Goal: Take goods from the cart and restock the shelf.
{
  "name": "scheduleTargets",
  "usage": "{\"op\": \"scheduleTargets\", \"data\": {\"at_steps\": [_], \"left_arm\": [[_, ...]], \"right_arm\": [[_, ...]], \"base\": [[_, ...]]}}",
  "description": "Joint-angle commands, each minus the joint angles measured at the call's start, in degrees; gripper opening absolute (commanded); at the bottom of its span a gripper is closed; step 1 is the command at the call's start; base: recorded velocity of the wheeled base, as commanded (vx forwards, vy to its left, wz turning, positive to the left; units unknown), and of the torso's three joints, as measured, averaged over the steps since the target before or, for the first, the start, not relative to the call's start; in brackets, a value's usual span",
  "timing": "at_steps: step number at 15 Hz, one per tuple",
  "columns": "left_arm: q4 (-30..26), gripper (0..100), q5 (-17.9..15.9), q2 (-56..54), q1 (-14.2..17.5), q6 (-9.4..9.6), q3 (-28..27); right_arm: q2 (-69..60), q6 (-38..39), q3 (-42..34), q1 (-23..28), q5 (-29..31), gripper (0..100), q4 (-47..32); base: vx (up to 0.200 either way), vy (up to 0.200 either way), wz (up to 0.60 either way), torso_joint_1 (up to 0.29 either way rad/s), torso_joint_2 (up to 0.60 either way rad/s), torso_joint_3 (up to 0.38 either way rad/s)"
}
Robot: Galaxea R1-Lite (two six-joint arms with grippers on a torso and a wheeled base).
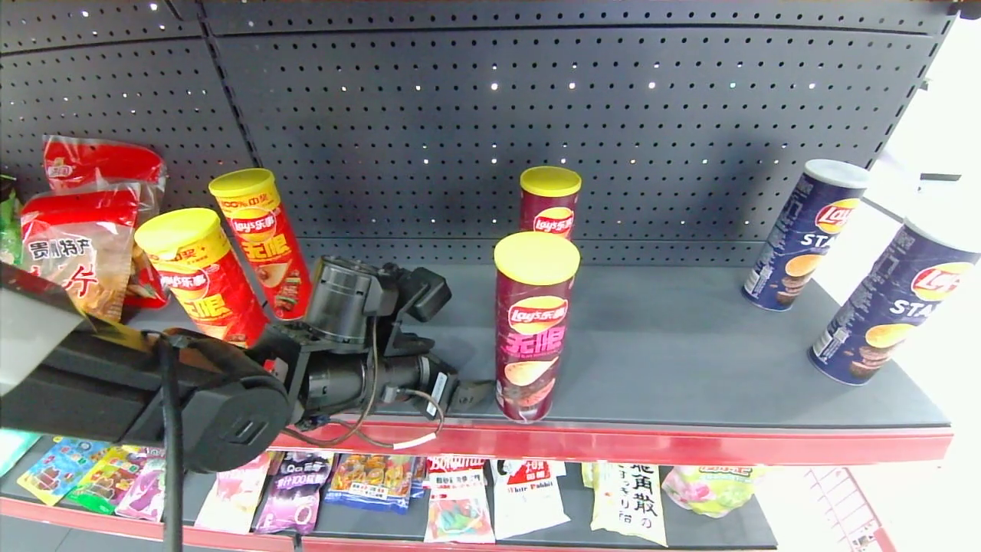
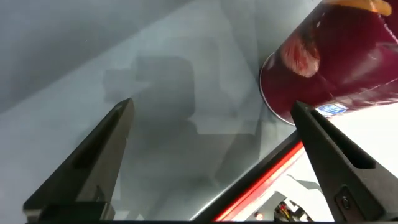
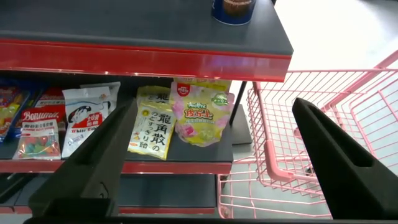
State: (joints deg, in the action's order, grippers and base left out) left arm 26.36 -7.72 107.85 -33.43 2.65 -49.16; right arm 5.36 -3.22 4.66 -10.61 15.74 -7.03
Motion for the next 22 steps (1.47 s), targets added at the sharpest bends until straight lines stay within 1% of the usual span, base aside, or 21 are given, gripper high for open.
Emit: {"op": "scheduleTargets", "data": {"at_steps": [1, 4, 9, 11, 13, 14, 15, 16, 17, 18, 19, 20, 21, 22], "left_arm": [[0.0, 100, 0.0, 0.8, -0.2, -0.01, -1.1], [0.0, 100, 0.0, 1.4, -0.2, -0.01, -2.2], [0.0, 100, 0.1, 1.4, -0.3, -0.01, -2.3], [0.0, 100, 0.1, 1.0, -0.4, -0.01, -1.6], [0.1, 100, 0.5, 0.0, -0.4, -0.01, 0.1], [0.1, 100, 0.9, -2.0, -0.2, -0.01, 2.1], [0.1, 100, 1.1, -5.9, 0.1, -0.01, 6.4], [0.1, 100, 1.1, -8.2, 0.4, -0.01, 8.5], [0.1, 100, 1.3, -14.9, 0.8, 0.08, 13.8], [-0.3, 100, 1.5, -19.2, 1.6, 0.17, 16.6], [-0.6, 100, 1.7, -26.6, 2.9, 0.26, 21.7], [-1.9, 100, 1.7, -34.5, 4.5, 0.26, 25.5], [-6.1, 100, 1.7, -43.1, 6.3, 0.34, 27.8], [-12.6, 100, 1.7, -51.4, 8.2, 0.26, 28.1]], "right_arm": [[0.3, 0.3, 0.0, 0.0, 0.1, 100, 0.0], [0.3, 0.3, 0.0, 0.0, 0.1, 100, 0.0], [0.3, 0.3, 0.0, 0.0, 0.1, 100, 0.0], [0.3, 0.4, 0.0, 0.0, 0.1, 100, 0.0], [0.3, 0.6, 0.0, 0.0, 0.1, 100, 0.0], [0.3, 0.7, 0.0, 0.0, 0.1, 100, 0.0], [0.3, 0.8, 0.0, 0.0, 0.1, 100, 0.0], [0.3, 0.8, 0.0, 0.0, 0.1, 100, 0.0], [0.3, 0.8, -0.1, 0.0, -0.1, 100, 0.0], [0.3, 0.8, -0.1, 0.0, -0.2, 100, 0.0], [0.3, 0.8, 0.0, 0.0, -0.2, 100, 0.0], [0.3, 0.8, 0.0, 0.0, -0.6, 100, 0.0], [0.3, 1.3, -0.1, 0.0, -1.9, 100, 0.0], [0.3, 2.5, -0.1, 0.0, -2.1, 100, 0.0]], "base": [[0.000, 0.000, 0.00, 0.000, 0.00, 0.000], [0.000, 0.000, 0.00, 0.000, 0.00, 0.000], [0.000, 0.000, 0.00, 0.000, 0.00, 0.000], [0.000, 0.000, 0.00, 0.000, 0.00, 0.000], [0.000, 0.000, 0.00, 0.000, 0.00, 0.000], [0.000, 0.000, 0.00, 0.000, 0.00, 0.000], [0.000, 0.000, 0.00, 0.000, 0.00, 0.000], [0.000, 0.000, 0.00, 0.000, 0.00, 0.000], [0.000, 0.000, 0.00, 0.000, 0.00, 0.000], [0.000, 0.000, 0.00, 0.000, 0.00, 0.000], [0.000, 0.000, 0.00, 0.000, 0.00, 0.000], [0.000, 0.000, 0.00, 0.000, 0.00, 0.000], [0.000, 0.000, 0.00, 0.000, 0.00, 0.000], [0.000, 0.000, 0.00, 0.000, 0.00, 0.000]]}}
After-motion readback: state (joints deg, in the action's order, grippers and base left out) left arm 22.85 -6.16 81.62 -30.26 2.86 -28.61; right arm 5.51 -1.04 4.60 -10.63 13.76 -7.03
